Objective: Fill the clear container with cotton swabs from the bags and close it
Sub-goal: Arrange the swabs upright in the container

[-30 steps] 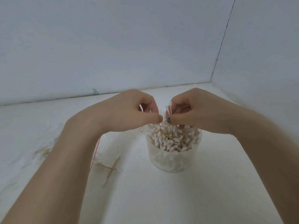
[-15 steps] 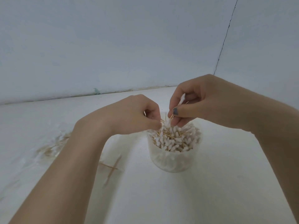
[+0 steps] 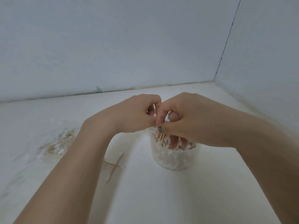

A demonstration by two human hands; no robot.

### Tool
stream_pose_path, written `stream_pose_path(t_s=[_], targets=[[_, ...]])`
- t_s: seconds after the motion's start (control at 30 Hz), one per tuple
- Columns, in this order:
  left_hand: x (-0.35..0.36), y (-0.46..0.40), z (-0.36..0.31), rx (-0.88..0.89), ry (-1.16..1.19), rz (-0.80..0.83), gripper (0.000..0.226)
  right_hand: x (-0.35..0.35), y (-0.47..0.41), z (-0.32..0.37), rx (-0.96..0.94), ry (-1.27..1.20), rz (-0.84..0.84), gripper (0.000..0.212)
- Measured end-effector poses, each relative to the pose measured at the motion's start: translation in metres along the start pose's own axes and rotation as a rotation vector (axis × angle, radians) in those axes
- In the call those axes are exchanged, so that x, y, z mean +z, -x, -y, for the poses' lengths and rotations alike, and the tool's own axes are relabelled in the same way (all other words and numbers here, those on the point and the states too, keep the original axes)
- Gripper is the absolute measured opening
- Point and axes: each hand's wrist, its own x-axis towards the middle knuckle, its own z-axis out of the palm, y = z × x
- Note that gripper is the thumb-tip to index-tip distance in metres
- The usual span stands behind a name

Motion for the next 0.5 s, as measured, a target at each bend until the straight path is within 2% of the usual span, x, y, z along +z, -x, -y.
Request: stream_pose_path(t_s=[0.03,0.1,0.2,0.27,0.5], targets=[[0.0,0.0,0.002,-0.002,0.028,-0.016,0.009,0.002,0.0,0.001,-0.001,0.036,-0.02,0.014],[0.0,0.001,0.002,-0.042,0.07,-0.015,0.011,0.004,0.0,0.003,-0.008,0.062,-0.023,0.011],[0.0,0.005,-0.001,-0.096,0.078,0.046,0.046,0.001,0.003,0.006,-0.007,0.051,0.028,0.014],[-0.001,0.007,-0.003,-0.101,0.07,0.052,0.055,-0.004,0.004,0.006,-0.005,0.035,0.031,0.018],[-0.011,0.011,-0.007,-0.099,0.091,0.092,0.022,0.003,-0.001,0.003,-0.022,0.041,0.046,0.019]])
